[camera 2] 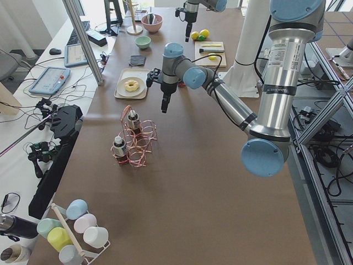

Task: Place tea on tray
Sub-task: 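Release the bottle and withdraw the left gripper while the right gripper approaches it, then grasp the tea bottle with the right gripper from above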

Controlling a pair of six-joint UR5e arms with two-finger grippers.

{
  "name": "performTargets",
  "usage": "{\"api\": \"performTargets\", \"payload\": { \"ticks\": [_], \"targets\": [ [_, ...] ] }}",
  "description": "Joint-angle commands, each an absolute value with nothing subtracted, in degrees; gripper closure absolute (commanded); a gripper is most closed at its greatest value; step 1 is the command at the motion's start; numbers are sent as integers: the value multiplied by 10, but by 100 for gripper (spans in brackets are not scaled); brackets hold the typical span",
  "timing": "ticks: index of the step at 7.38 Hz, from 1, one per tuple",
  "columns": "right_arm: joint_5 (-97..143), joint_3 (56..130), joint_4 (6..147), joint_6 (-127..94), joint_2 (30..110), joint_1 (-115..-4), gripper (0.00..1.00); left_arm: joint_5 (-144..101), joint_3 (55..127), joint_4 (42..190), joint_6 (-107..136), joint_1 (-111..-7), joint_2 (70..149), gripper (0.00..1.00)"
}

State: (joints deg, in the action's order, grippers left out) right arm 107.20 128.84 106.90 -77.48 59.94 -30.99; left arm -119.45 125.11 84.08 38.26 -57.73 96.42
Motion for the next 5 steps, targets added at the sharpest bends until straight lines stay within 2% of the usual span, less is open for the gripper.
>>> {"api": "performTargets", "payload": {
  "ticks": [1,4,5],
  "targets": [
    [1012,1214,1104,-802,491,-260,10,-1219,1252,847,334,-615,934,4],
    [998,1141,1100,-788,443,-255,11,-1220,1259,848,328,-643,919,4],
    [988,1125,1099,-785,436,-253,17,-1220,1261,847,325,-654,919,4]
  ]
}}
